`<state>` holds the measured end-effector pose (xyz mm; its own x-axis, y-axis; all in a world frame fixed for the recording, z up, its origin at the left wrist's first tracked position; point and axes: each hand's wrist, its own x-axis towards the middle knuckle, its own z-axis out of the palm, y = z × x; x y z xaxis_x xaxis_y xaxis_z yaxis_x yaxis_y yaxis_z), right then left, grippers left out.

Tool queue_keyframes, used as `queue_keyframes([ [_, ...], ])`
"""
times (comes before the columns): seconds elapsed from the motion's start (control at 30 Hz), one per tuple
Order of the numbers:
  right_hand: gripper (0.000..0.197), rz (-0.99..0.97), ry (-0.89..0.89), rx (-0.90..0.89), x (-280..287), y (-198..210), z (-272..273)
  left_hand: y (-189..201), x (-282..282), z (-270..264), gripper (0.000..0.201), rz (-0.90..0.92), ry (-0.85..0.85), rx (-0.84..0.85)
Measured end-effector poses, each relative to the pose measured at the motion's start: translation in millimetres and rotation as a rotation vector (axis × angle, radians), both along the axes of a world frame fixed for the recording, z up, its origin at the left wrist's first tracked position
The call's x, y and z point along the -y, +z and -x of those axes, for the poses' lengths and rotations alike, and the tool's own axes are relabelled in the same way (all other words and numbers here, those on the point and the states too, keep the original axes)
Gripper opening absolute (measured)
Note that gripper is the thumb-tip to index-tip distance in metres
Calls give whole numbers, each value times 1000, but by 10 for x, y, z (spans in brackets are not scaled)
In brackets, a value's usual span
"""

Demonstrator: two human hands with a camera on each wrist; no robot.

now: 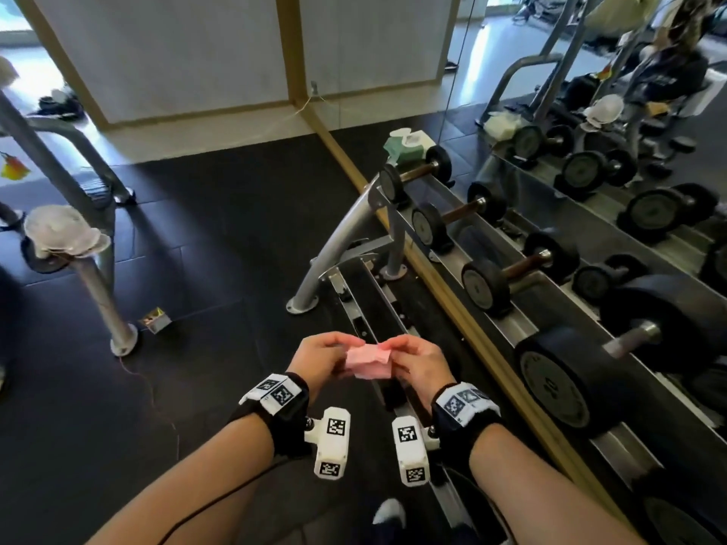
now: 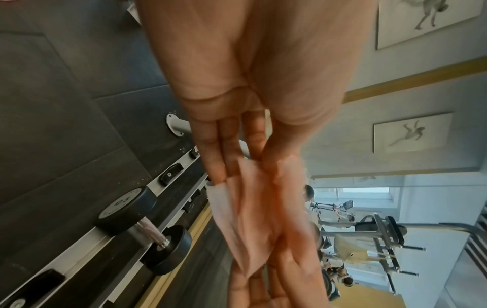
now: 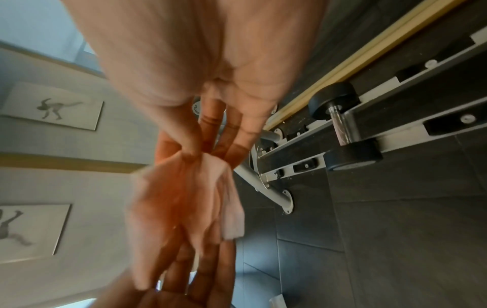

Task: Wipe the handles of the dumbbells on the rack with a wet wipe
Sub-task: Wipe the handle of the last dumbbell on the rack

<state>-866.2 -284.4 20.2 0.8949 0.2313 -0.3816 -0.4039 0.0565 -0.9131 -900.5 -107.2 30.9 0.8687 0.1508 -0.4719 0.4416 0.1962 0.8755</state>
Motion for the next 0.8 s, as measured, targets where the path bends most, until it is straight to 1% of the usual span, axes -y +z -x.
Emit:
queue_keyframes([
  [0.03, 30, 26, 9, 1, 20, -32, -82, -26, 15, -93, 33, -8, -5, -15],
  [0.1, 39, 82, 19, -4, 61, -117, -245, -70, 47, -262, 31, -2, -7, -44],
  [0.17, 43, 127, 16, -10, 89, -178, -418, -120, 92, -418, 23, 40, 5, -61],
  [0.23, 43, 158, 5, -21, 109, -224, -590, -174, 128, -567, 11, 54, -6, -63],
  [0.37, 32, 222, -34, -63, 166, -319, -854, -362, 191, -846, 31, -32, -62, -63],
  [0.4, 27, 213, -52, -89, 177, -352, -903, -419, 211, -898, 33, -51, -59, -68],
  [0.47, 20, 116, -82, -166, 182, -441, -967, -537, 261, -981, 36, -73, -46, -72],
  [0.53, 27, 55, -72, -247, 183, -558, -1002, -671, 301, -1059, 38, -91, -43, -76],
  [0.6, 32, 93, -17, -287, 204, -700, -1027, -824, 331, -1138, 38, -97, -51, -85],
  [0.67, 30, 146, 8, -284, 244, -861, -1056, -992, 355, -1221, 37, -112, -67, -89],
  [0.8, 28, 152, -50, -269, 291, -1260, -1124, -1432, 395, -1375, 37, -167, -134, -71],
])
